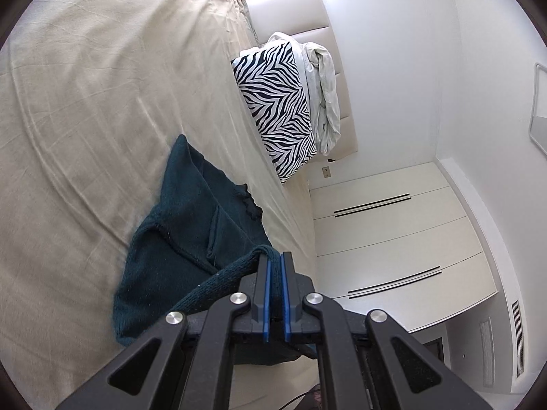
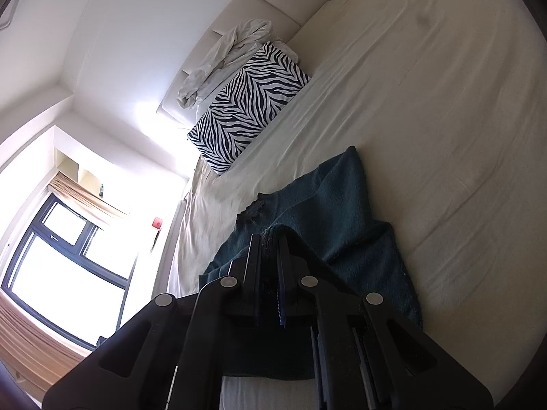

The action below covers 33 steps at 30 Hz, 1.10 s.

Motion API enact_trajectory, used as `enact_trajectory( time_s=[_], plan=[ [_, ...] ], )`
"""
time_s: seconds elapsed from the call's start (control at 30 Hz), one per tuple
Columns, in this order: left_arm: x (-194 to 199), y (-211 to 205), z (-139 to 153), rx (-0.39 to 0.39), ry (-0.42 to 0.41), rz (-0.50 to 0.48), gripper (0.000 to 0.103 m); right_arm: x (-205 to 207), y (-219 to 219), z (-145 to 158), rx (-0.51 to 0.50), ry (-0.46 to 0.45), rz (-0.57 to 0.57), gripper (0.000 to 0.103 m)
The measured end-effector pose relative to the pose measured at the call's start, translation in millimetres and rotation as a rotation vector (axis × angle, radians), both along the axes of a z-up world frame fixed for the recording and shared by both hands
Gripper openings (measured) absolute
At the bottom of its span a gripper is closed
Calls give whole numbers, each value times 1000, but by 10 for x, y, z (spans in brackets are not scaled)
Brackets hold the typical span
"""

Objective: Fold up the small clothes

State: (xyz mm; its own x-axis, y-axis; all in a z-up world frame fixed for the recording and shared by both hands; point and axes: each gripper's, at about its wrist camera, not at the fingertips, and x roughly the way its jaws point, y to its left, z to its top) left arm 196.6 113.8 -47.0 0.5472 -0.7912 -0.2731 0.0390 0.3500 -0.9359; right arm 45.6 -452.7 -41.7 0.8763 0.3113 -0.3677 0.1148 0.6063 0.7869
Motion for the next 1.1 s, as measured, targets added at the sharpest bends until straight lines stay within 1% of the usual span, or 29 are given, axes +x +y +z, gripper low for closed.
enact_trajectory(
  time_s=[0.17,0.4,0.6,0.7,0.73,0.77,0.8,0.83,0.87,0.9,1.0,1.1],
  plan=[
    [452,-123,-96,29,24,-2,6,516,-107,-35,-15,32,-28,6],
    [1002,-208,-392,48,87,28,6,1273,-252,-194,-40,97,-56,6],
    [1324,-267,-610,100,123,46,6,1810,-288,-423,-48,154,-70,6],
    [1412,-314,-693,137,134,50,7,2037,-343,-608,-36,204,-89,8],
    [1430,-327,-714,142,136,49,12,2110,-365,-690,-29,220,-93,8],
    [1440,-331,-727,146,138,50,31,2169,-389,-770,-19,244,-96,8],
    [1432,-328,-733,147,134,55,42,2223,-410,-851,-4,265,-98,10],
    [1412,-320,-727,154,128,62,57,2265,-433,-928,13,280,-98,17],
    [1389,-313,-710,166,118,67,61,2280,-447,-980,23,280,-103,21],
    [1368,-308,-685,177,107,66,61,2275,-459,-999,26,267,-110,27],
    [1281,-299,-611,206,83,58,61,2226,-487,-979,10,234,-134,56],
    [1141,-324,-541,247,53,45,61,2136,-525,-918,2,212,-142,56]
  ],
)
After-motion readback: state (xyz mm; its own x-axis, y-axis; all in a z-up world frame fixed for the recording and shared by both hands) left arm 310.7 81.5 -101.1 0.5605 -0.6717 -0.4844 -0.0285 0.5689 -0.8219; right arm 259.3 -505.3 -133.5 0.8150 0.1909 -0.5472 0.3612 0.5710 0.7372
